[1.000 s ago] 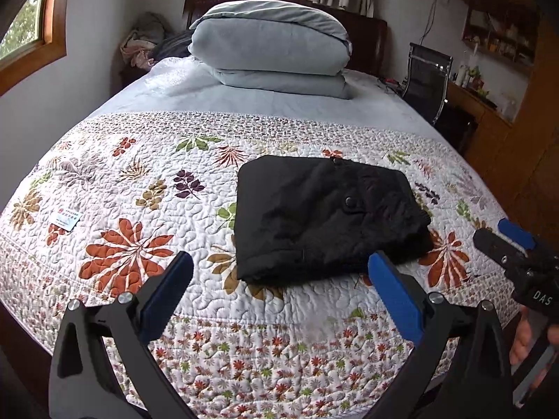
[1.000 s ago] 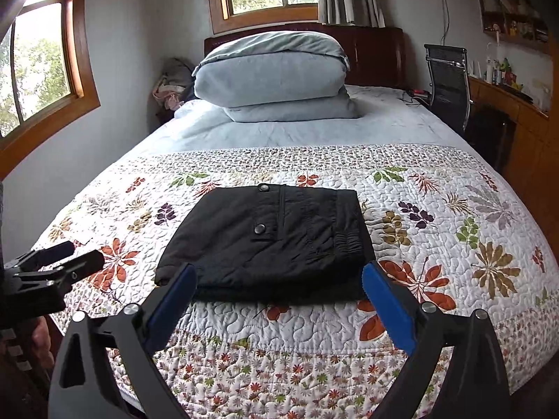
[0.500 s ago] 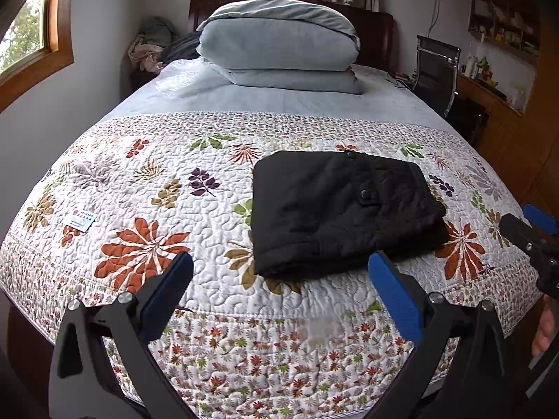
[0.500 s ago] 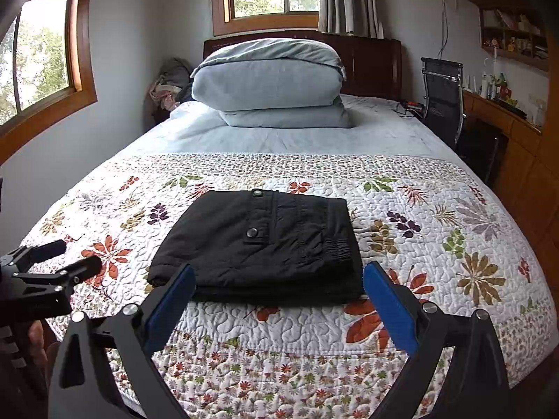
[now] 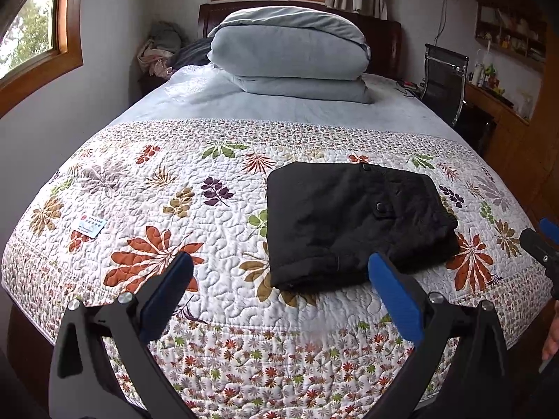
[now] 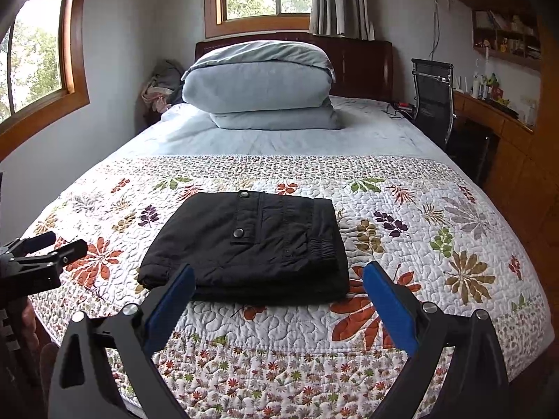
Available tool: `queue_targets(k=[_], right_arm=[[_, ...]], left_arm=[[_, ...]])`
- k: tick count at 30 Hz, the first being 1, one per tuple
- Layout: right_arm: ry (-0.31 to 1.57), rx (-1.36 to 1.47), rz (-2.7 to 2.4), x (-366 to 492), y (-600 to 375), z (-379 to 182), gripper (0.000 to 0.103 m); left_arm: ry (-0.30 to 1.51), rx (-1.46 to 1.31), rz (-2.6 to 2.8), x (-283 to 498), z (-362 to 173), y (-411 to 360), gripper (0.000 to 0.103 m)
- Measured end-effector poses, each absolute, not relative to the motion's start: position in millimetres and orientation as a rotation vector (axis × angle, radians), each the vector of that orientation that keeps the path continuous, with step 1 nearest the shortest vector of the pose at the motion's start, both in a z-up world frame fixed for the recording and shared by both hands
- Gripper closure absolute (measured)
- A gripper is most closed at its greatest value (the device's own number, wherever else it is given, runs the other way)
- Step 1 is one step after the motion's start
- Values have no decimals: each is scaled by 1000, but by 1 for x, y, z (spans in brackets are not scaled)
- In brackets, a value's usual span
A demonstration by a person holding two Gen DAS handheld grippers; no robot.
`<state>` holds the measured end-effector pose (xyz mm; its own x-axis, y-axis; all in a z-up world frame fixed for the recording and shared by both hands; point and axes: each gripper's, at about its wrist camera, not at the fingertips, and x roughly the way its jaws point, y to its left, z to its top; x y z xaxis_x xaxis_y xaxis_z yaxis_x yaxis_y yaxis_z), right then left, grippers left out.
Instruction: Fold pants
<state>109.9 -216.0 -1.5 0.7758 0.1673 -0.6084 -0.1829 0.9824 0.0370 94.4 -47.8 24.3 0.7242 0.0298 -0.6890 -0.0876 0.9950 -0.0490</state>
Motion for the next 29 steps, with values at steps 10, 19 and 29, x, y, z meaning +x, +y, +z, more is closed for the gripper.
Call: queue_targets(k=[10,19,29], right_arm=[[653,-30,192,109,-214,-1,6],[658,-25,192,110,-214,-2,6],[663,-6,190,111,-214,-3,5]], left_arm=[[736,-73,37,91,27,-52,3],[732,-63,31,91,27,-53,3],[764,-92,11,96,24,-51,3]])
